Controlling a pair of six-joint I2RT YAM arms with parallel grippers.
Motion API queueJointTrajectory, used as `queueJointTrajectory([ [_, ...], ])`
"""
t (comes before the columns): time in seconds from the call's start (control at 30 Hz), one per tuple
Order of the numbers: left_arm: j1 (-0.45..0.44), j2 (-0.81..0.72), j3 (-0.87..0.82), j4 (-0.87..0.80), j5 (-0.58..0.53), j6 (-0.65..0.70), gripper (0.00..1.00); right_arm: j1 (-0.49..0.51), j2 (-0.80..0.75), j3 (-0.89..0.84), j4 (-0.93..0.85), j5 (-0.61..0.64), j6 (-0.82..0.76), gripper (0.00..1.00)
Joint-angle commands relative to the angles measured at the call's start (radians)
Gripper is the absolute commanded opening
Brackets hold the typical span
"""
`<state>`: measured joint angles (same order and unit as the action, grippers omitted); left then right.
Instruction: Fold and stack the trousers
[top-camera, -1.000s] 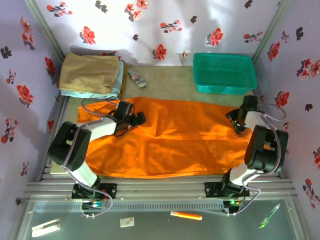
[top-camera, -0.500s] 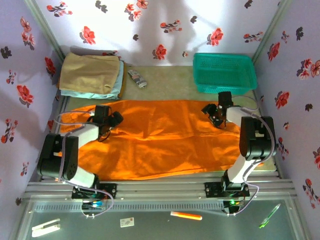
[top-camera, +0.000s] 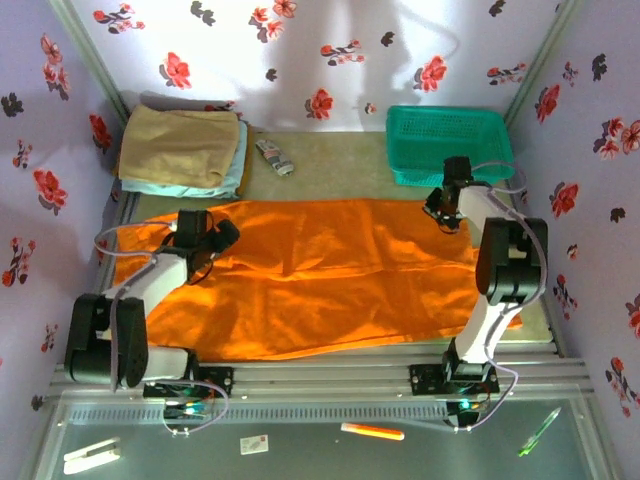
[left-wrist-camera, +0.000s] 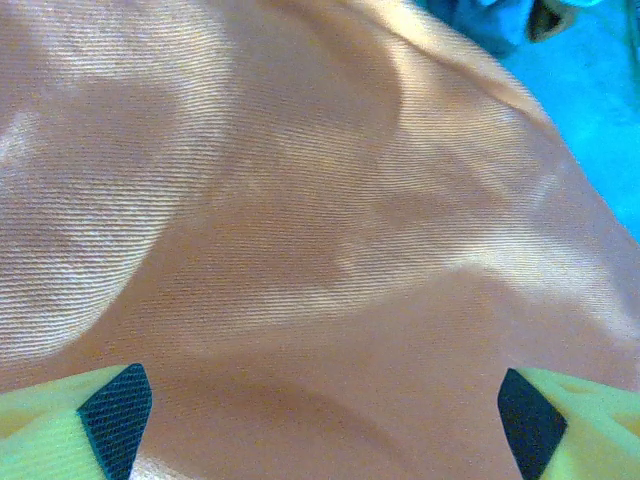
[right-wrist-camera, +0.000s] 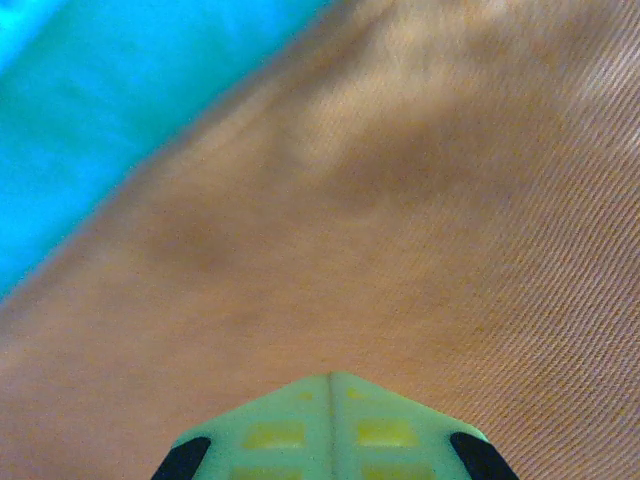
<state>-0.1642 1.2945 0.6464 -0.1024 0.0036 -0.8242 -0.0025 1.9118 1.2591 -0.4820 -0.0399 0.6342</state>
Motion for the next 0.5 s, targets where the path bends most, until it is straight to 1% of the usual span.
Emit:
queueJointTrajectory([
  [0.0, -0.009, -0.054, -0.017, -0.033, 0.033, 0.026, 0.93, 0.002, 0.058, 0.008, -0.102, 0.029, -0.052, 0.00],
  [0.1, -0.012, -0.085, -0.032, -0.028, 0.050, 0.017, 0.93, -0.003, 0.120, 0.050, -0.156, 0.031, -0.082, 0.00],
  [0.17, -0.014, -0.100, -0.043, -0.018, 0.062, 0.015, 0.93, -0.013, 0.143, 0.063, -0.153, 0.033, -0.094, 0.00],
  [0.3, -0.017, -0.107, -0.060, 0.012, 0.077, 0.011, 0.93, -0.019, 0.220, 0.176, -0.218, 0.105, -0.130, 0.00],
  [0.47, -0.017, -0.088, -0.058, 0.025, 0.093, 0.030, 0.93, -0.027, 0.312, 0.323, -0.272, 0.140, -0.153, 0.00],
])
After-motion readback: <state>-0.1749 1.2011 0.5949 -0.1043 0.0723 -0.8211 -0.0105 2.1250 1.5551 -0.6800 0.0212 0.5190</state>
